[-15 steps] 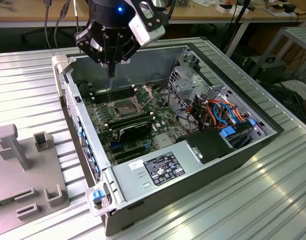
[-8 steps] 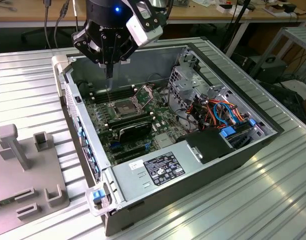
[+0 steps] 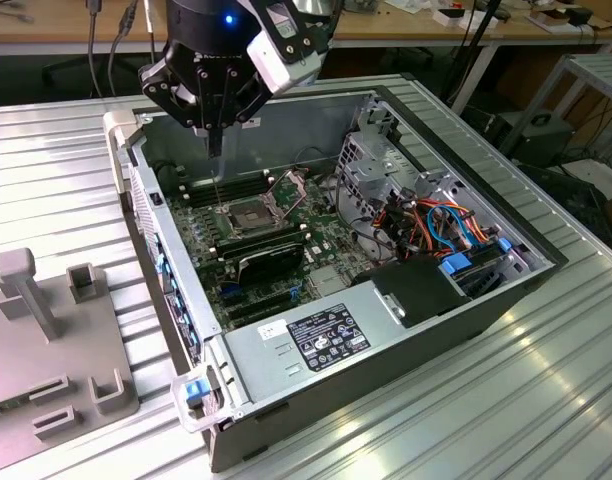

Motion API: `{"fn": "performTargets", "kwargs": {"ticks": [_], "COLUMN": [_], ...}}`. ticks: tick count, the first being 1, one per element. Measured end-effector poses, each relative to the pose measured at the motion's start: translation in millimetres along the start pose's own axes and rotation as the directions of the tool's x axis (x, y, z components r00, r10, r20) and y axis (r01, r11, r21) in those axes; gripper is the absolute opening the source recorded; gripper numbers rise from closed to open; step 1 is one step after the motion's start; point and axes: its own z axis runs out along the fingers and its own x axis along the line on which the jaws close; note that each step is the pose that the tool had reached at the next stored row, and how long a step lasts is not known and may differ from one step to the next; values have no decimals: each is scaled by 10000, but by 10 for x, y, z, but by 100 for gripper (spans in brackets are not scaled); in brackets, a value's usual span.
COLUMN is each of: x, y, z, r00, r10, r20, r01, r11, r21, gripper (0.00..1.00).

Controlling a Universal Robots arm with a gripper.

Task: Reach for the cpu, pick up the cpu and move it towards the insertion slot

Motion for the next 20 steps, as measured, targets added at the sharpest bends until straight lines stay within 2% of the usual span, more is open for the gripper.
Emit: {"fn": "performTargets", "kwargs": {"ticks": [20], "x": [112], "y": [-9], "z": [6], "r00": [10000], "r10": [0], "r20": [0], "r01": [0], "r11": [10000], "r21": [0], "gripper": [11]}}
